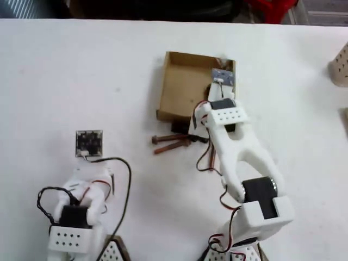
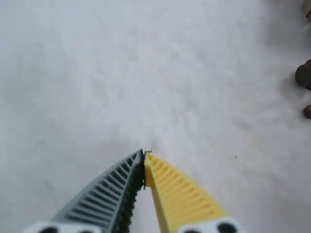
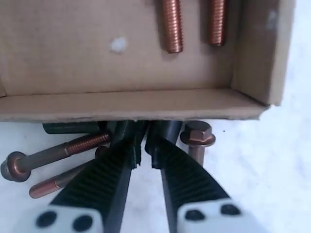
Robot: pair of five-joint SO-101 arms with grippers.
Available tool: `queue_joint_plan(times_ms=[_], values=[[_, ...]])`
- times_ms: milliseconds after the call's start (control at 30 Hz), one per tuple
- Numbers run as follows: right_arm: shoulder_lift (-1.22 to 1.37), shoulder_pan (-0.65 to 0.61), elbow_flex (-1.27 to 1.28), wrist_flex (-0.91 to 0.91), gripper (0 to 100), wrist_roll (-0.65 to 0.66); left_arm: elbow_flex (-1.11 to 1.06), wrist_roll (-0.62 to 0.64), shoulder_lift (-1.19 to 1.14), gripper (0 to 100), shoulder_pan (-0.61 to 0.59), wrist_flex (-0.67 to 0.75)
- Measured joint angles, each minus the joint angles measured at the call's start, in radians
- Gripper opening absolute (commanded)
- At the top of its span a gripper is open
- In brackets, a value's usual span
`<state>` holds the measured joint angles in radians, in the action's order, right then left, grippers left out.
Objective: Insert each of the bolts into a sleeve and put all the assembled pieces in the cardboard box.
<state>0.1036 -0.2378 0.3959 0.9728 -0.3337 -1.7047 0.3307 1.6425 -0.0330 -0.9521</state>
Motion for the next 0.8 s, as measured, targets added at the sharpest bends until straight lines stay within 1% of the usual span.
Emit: queue_joint_plan(times_ms=[67, 300, 500, 633, 800], values=[[-0.002, -0.006, 0.002, -0.003, 10.2, 0.0, 0.0, 0.0, 0.0, 3, 0.0, 0.0], [-0.008, 0.0, 0.003, -0.008, 6.8, 0.0, 0.0, 0.0, 0.0, 3, 0.0, 0.0], [-0.006, 0.044, 0.003, -0.009, 6.7, 0.0, 0.0, 0.0, 0.0, 3, 0.0, 0.0], [0.009, 0.052, 0.003, -0.012, 6.7, 0.0, 0.0, 0.0, 0.0, 3, 0.0, 0.0], [0.089, 0.052, 0.0, -0.092, 6.7, 0.0, 0.0, 0.0, 0.0, 3, 0.0, 0.0]])
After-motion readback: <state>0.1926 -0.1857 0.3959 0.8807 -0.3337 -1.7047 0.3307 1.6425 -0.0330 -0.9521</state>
